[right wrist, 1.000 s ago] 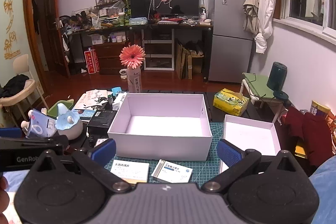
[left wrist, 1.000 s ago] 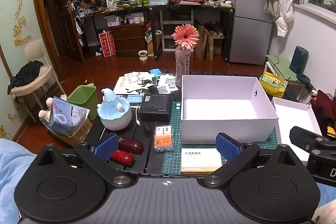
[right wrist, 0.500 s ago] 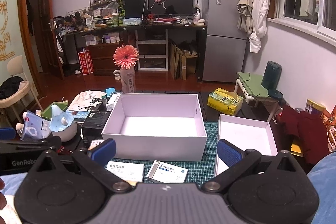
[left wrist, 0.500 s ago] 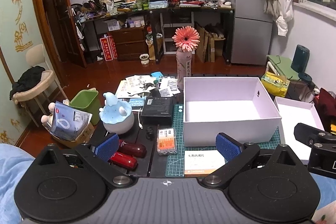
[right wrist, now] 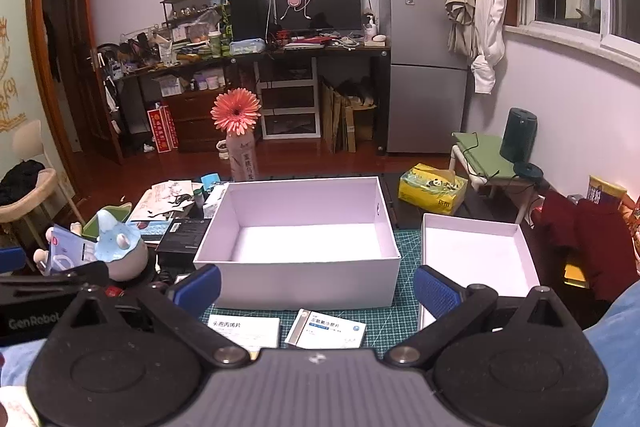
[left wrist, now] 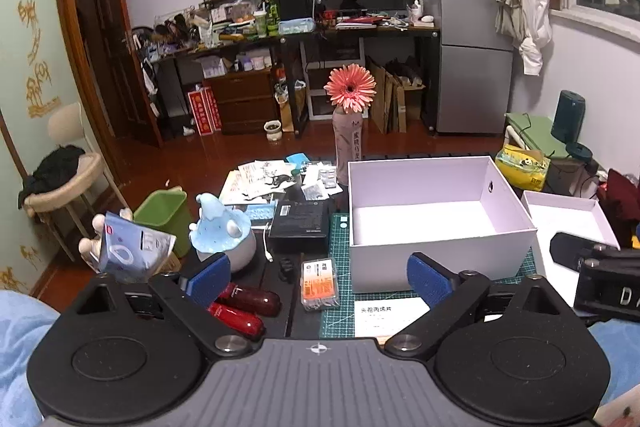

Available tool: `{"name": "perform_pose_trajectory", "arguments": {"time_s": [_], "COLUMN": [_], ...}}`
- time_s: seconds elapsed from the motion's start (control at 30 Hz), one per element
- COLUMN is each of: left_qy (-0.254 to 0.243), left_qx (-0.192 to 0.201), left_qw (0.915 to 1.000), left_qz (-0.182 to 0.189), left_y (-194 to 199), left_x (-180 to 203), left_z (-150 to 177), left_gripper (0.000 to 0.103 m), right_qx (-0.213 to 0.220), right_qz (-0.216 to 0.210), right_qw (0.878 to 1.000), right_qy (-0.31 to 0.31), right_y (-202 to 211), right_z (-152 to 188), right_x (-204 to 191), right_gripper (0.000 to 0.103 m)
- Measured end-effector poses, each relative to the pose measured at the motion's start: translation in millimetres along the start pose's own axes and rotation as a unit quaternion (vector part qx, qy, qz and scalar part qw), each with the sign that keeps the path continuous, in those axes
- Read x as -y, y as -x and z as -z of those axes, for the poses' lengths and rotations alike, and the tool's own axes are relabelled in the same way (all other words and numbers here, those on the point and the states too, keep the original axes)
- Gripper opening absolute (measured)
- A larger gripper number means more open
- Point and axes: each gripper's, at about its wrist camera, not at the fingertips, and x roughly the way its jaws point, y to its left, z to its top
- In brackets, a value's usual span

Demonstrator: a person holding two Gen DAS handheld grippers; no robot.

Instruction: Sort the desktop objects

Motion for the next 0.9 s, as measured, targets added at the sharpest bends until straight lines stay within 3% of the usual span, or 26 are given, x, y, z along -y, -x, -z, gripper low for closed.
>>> {"name": "perform_pose_trajectory", "arguments": {"time_s": [0.33,0.63,0.9], "left_qy": [-0.007,-0.015,-0.024], "left_qx": [0.006,0.013,0.032], "left_qw": [0.9999,0.9997,0.9992], "left_qz": [-0.007,-0.014,-0.009], "left_y": [-6,-12,-11], "left_x": [5,5,3], "left_z": [5,11,16], "left_gripper": [0.094,0.092,0.099], "right_qx": [0.031,0.023,0.051], "right_qz": [0.032,0.041,0.031], "right_qw": [0.999,0.998,0.997], "right_qy": [0.004,0.03,0.059], "right_y": [-2,-8,-2], "right_z": [6,11,18], "right_x": [3,1,-14], "right_gripper": [0.103,0.103,0.103]}}
